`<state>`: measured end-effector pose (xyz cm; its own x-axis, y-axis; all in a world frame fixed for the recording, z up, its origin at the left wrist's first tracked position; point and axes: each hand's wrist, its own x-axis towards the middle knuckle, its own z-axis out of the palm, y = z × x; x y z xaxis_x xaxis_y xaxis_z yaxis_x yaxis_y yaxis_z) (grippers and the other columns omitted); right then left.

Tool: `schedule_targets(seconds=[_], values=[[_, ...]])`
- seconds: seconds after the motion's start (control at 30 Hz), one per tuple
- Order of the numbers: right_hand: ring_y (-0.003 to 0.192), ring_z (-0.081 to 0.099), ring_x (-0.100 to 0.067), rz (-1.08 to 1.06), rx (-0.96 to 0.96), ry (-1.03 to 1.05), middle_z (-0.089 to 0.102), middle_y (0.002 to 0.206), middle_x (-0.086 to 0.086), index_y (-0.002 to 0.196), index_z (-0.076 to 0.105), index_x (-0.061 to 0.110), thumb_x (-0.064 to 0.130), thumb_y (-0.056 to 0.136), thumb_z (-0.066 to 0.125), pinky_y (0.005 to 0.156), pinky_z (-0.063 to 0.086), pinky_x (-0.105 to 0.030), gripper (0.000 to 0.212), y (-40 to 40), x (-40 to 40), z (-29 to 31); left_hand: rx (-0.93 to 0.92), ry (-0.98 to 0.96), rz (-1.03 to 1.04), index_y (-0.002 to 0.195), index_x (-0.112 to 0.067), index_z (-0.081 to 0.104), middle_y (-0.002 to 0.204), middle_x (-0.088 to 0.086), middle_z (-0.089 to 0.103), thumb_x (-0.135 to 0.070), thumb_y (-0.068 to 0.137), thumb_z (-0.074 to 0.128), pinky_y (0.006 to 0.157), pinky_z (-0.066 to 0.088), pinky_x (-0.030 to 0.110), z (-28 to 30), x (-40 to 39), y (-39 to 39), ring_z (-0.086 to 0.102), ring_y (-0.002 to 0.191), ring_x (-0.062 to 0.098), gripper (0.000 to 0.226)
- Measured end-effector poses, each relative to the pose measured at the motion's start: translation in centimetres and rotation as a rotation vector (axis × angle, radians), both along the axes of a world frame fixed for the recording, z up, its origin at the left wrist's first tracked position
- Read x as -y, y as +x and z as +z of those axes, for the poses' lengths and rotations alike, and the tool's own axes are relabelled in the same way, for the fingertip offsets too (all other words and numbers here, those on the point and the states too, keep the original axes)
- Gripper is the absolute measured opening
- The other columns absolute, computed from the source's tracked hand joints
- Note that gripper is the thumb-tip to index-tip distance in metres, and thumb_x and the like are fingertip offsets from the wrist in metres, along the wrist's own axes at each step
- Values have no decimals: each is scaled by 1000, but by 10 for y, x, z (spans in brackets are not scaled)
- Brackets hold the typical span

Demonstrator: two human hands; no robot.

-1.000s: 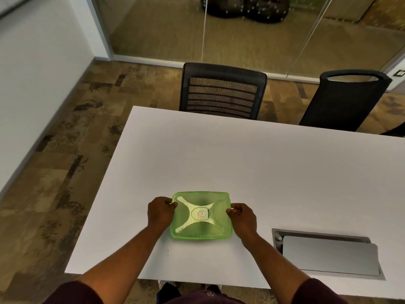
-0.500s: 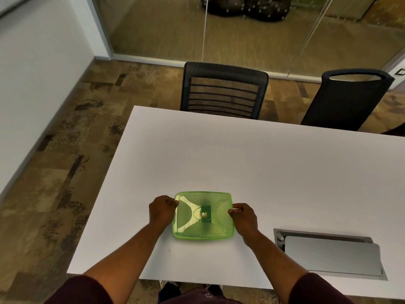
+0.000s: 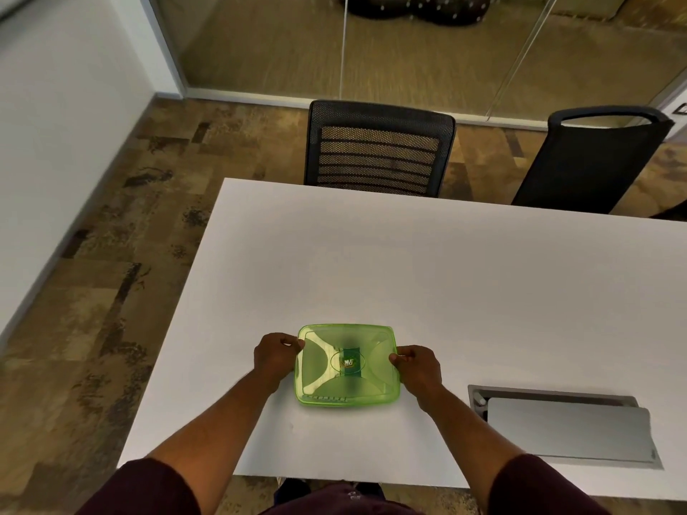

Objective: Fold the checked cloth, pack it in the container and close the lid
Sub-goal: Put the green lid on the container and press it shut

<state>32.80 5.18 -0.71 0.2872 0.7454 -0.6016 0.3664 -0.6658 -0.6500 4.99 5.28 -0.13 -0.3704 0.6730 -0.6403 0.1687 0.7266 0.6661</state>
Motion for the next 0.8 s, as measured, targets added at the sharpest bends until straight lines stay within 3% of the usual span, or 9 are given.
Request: schedule_targets(seconds=[0.13, 0.3, 0.43, 0.53, 0.63, 0.8], values=[[100, 71, -31, 13, 0, -30, 75, 99, -10, 97, 73, 14, 19, 84, 80, 92, 58, -52, 15, 1, -5, -1, 4, -9, -19, 73, -18, 76, 92, 15, 76, -18, 83, 81, 90, 60, 48, 1, -4, -1, 72, 97, 36, 12], [96, 71, -31, 38, 55, -59, 74, 100, -10, 90, 69, 15, 20, 83, 80, 90, 60, -50, 14, -1, -13, -1, -19, -35, -25, 67, -16, 73, 78, 9, 73, -13, 81, 81, 85, 62, 48, -1, -8, -1, 74, 89, 35, 17], [76, 68, -27, 31, -12, -115, 70, 82, -10, 72, 65, 14, 11, 83, 79, 83, 62, -53, 18, 1, -17, 3, 14, -44, -7, 68, -13, 74, 76, 12, 73, -13, 81, 82, 82, 63, 49, -3, -8, -3, 74, 85, 36, 15], [76, 62, -24, 9, -69, -141, 67, 85, -12, 79, 65, 12, 10, 82, 79, 70, 59, -39, 15, 3, -20, 7, 71, -53, -3, 81, -9, 73, 84, 13, 71, -18, 85, 79, 81, 63, 51, -5, -9, -3, 69, 78, 31, 11], [79, 60, -23, 5, -104, -123, 65, 87, -9, 88, 67, 12, 17, 82, 78, 63, 49, -32, 13, 1, -27, 8, 158, -62, 50, 97, -10, 69, 99, 15, 69, -28, 89, 74, 79, 59, 43, -7, -10, -2, 64, 87, 29, 20], [84, 65, -25, -57, -147, -66, 69, 92, -6, 95, 71, 16, 48, 92, 67, 78, 61, -45, 31, -9, -41, 6, 205, -47, 160, 82, -14, 65, 94, 15, 66, -42, 92, 70, 77, 52, 38, -13, -18, 4, 60, 86, 30, 31]])
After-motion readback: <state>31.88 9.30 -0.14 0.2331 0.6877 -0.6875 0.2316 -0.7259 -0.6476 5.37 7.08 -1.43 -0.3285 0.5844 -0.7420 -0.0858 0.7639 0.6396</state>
